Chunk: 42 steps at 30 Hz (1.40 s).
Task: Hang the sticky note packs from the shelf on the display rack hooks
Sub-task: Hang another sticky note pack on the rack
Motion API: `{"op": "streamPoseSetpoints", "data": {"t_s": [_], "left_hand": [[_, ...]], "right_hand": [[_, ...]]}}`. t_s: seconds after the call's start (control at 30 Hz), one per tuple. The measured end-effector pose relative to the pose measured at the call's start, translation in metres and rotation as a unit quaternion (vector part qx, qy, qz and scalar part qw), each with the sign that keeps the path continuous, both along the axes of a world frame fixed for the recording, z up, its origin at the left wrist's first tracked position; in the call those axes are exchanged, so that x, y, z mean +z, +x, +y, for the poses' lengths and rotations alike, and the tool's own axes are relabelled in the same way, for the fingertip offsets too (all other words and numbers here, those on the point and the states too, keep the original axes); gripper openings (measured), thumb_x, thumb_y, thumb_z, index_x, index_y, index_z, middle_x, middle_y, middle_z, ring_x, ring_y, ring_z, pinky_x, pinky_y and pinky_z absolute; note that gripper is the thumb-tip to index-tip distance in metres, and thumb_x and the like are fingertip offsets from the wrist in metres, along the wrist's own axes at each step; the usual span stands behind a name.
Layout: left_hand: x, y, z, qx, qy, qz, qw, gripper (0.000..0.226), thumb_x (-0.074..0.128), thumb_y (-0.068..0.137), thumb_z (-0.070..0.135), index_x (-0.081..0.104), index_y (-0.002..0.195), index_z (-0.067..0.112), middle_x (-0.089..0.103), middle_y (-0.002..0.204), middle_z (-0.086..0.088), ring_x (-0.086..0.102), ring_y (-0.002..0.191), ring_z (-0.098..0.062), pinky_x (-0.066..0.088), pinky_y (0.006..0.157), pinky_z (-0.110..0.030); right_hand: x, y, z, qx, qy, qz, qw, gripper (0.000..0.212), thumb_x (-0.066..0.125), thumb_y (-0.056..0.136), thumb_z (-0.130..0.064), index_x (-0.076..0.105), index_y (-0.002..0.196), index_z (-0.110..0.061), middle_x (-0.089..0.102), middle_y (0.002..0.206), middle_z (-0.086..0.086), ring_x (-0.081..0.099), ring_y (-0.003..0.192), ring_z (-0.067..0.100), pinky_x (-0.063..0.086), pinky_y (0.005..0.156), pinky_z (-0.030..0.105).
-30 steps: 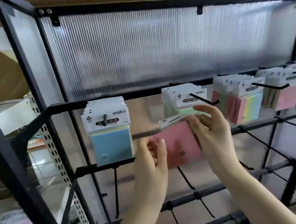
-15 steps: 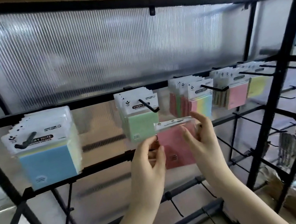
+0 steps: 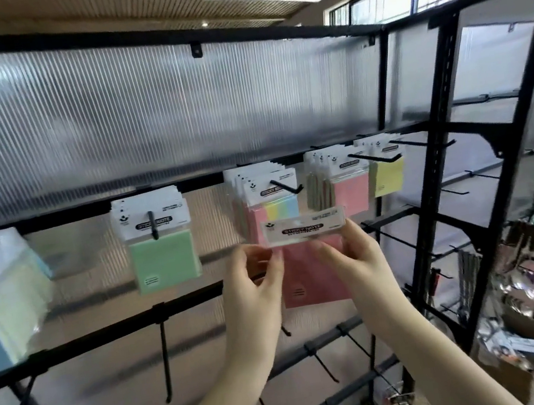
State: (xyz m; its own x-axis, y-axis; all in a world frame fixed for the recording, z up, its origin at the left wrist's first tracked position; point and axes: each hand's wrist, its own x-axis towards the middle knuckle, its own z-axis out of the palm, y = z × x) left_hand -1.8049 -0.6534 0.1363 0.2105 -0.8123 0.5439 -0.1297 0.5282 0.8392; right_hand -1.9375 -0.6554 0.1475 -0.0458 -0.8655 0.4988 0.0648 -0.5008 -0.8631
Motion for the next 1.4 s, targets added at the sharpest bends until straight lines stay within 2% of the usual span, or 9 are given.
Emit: {"op": "streamPoseSetpoints", "data": {"t_s": [0.13,0.23,0.37,0.47,0.53,0.73,0.87,1.17,1.4], "left_hand": [[0.009,-0.027,-0.007,0.004,-0.001,-0.008,1.000,0.008,0.066,0.087,0.019,0.059,0.082,0.019,0.065,0.077,0.006,0.060,0.069,0.002,0.044,0.063,-0.008],[0.014,-0.053,-0.010,0.003,-0.005,-0.004,1.000,0.013,0.069,0.085,0.017,0.060,0.076,0.022,0.065,0.073,0.007,0.060,0.067,0.001,0.047,0.059,-0.012],[0.018,-0.090,-0.016,-0.025,0.000,-0.021,0.999,0.013,0.068,0.086,0.020,0.058,0.078,0.024,0.064,0.074,0.009,0.061,0.072,-0.007,0.051,0.064,-0.024],[0.026,-0.115,-0.024,-0.054,0.001,-0.016,0.998,0.012,0.064,0.087,0.028,0.054,0.085,0.022,0.062,0.080,0.001,0.059,0.070,-0.005,0.046,0.060,-0.015],[0.033,-0.129,-0.031,-0.051,0.003,-0.036,0.998,0.016,0.061,0.087,0.036,0.052,0.085,0.024,0.061,0.078,0.002,0.056,0.064,0.002,0.041,0.057,-0.009],[0.049,-0.153,-0.056,-0.025,-0.035,-0.066,0.997,0.035,0.061,0.090,0.035,0.049,0.062,0.018,0.045,0.047,0.011,0.042,0.047,-0.001,0.031,0.048,-0.015],[0.050,-0.157,-0.077,-0.011,-0.053,-0.049,0.997,0.038,0.063,0.090,0.029,0.051,0.061,0.006,0.041,0.043,0.012,0.038,0.047,-0.002,0.030,0.049,-0.016],[0.044,-0.159,-0.113,-0.063,-0.054,-0.052,0.995,0.041,0.059,0.092,0.029,0.049,0.064,0.000,0.042,0.054,0.001,0.040,0.054,-0.010,0.036,0.055,-0.028],[0.043,-0.151,-0.115,-0.072,-0.098,-0.092,0.988,0.032,0.057,0.090,0.037,0.055,0.064,0.018,0.051,0.056,0.012,0.046,0.051,-0.005,0.036,0.052,-0.012]], "right_hand": [[0.008,-0.027,-0.005,-0.043,0.016,-0.028,0.999,0.005,0.066,0.086,-0.025,0.070,0.086,-0.026,0.074,0.091,0.005,0.070,0.089,0.027,0.055,0.082,0.046],[0.010,-0.054,-0.007,-0.063,0.020,-0.046,0.997,0.019,0.064,0.078,-0.041,0.070,0.084,-0.024,0.075,0.089,0.004,0.071,0.084,0.025,0.059,0.069,0.032],[0.014,-0.087,-0.008,-0.096,0.018,-0.067,0.993,0.021,0.064,0.080,-0.041,0.070,0.086,-0.022,0.075,0.086,0.002,0.071,0.079,0.018,0.056,0.065,0.026],[0.021,-0.108,-0.014,-0.139,0.015,-0.070,0.988,0.012,0.066,0.086,-0.034,0.069,0.083,-0.023,0.074,0.087,0.006,0.068,0.082,0.026,0.055,0.077,0.044],[0.026,-0.118,-0.020,-0.152,0.008,-0.071,0.986,0.009,0.066,0.089,-0.028,0.068,0.080,-0.024,0.073,0.085,0.006,0.066,0.079,0.024,0.054,0.078,0.046],[0.040,-0.135,-0.042,-0.166,-0.004,-0.041,0.985,0.019,0.067,0.088,-0.031,0.065,0.071,-0.024,0.068,0.067,-0.007,0.060,0.063,0.008,0.049,0.061,0.025],[0.042,-0.139,-0.065,-0.178,0.004,-0.024,0.984,0.021,0.066,0.090,-0.029,0.064,0.076,-0.013,0.063,0.058,-0.011,0.055,0.054,0.001,0.043,0.052,0.011],[0.037,-0.149,-0.106,-0.167,0.013,-0.015,0.986,0.014,0.064,0.091,-0.024,0.068,0.079,-0.019,0.071,0.070,-0.006,0.064,0.065,0.006,0.050,0.059,0.014],[0.035,-0.154,-0.115,-0.121,0.007,-0.011,0.993,0.018,0.063,0.090,-0.028,0.070,0.087,-0.011,0.074,0.080,0.001,0.068,0.073,0.011,0.051,0.062,0.019]]}}
